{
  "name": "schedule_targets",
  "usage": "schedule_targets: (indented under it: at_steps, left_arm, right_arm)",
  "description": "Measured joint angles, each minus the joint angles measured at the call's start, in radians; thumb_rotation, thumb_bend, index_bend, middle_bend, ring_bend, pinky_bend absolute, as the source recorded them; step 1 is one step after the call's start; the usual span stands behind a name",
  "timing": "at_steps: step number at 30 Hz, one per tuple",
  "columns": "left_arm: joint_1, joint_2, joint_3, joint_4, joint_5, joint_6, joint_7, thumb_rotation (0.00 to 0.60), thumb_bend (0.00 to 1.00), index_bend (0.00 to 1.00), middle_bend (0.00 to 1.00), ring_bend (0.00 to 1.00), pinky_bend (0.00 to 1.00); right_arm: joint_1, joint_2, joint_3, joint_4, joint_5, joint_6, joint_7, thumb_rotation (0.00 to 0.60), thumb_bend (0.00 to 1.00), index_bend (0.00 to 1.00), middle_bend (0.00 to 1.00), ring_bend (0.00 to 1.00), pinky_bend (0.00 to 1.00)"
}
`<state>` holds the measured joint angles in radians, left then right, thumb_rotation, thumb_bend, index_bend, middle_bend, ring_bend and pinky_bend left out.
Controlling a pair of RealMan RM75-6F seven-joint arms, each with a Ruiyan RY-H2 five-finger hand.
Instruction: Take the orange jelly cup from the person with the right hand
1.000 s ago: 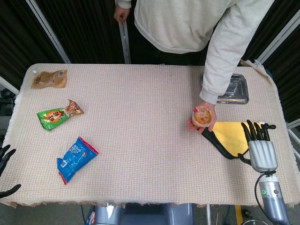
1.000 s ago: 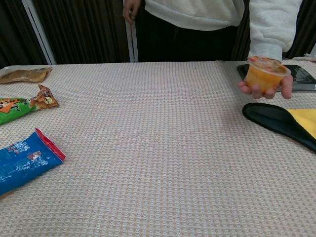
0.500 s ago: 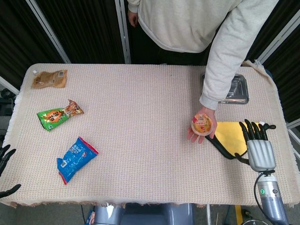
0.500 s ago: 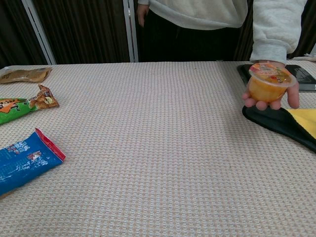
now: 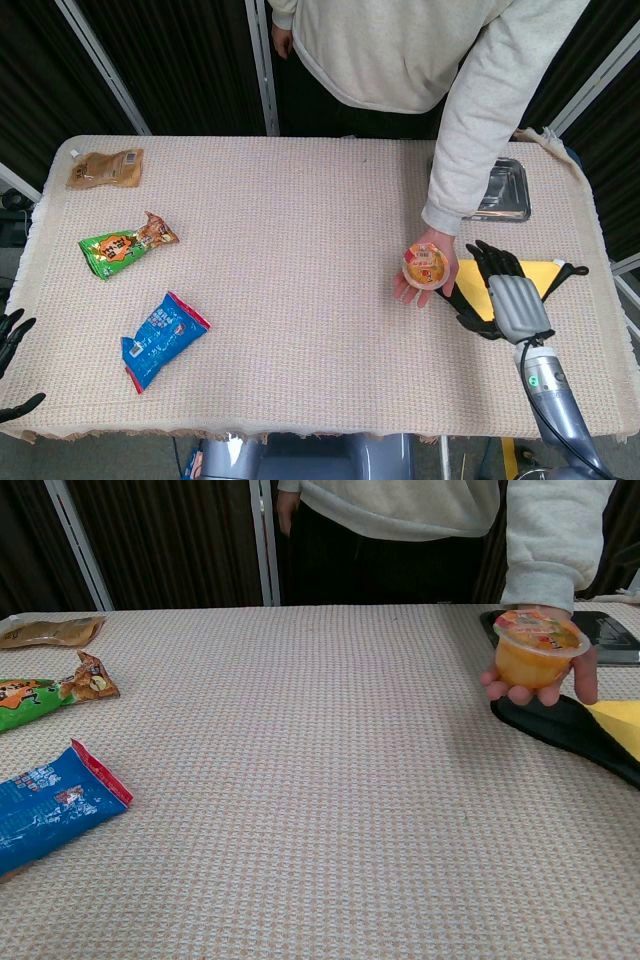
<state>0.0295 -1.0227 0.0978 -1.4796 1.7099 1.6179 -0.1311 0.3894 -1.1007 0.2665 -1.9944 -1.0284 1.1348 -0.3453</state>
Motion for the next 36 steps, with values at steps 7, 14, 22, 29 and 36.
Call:
schedule_targets:
  at_steps: [7,14,22,29,36]
  left_arm:
    - [-0.001,0.002,0.001,-0.002,-0.001,-0.003,-0.007,0.6,0.0,0.02,0.0,0.0,0.0]
    - [-0.003,0.006,0.003,-0.002,0.001,-0.006,-0.018,0.6,0.0,0.02,0.0,0.0,0.0]
    - [-0.005,0.008,0.005,-0.003,0.001,-0.009,-0.021,0.6,0.0,0.02,0.0,0.0,0.0]
    - [-0.005,0.009,0.005,-0.003,0.001,-0.009,-0.023,0.6,0.0,0.02,0.0,0.0,0.0]
    - [-0.005,0.009,0.005,-0.003,0.001,-0.009,-0.023,0.6,0.0,0.02,0.0,0.0,0.0]
  right_arm:
    - [0.135,0.011,0.04,-0.042,0.238,-0.072,-0.113,0.6,0.08,0.02,0.0,0.0,0.0]
    - [0.264,-0.028,0.046,-0.014,0.409,-0.083,-0.212,0.6,0.09,0.06,0.0,0.0,0.0]
    - [0.322,-0.089,0.03,0.06,0.463,-0.063,-0.221,0.6,0.09,0.12,0.02,0.0,0.01]
    - [0.331,-0.12,0.013,0.083,0.472,-0.046,-0.209,0.6,0.09,0.22,0.14,0.06,0.09]
    - [0.333,-0.143,-0.003,0.105,0.472,-0.033,-0.198,0.6,0.09,0.24,0.2,0.11,0.14]
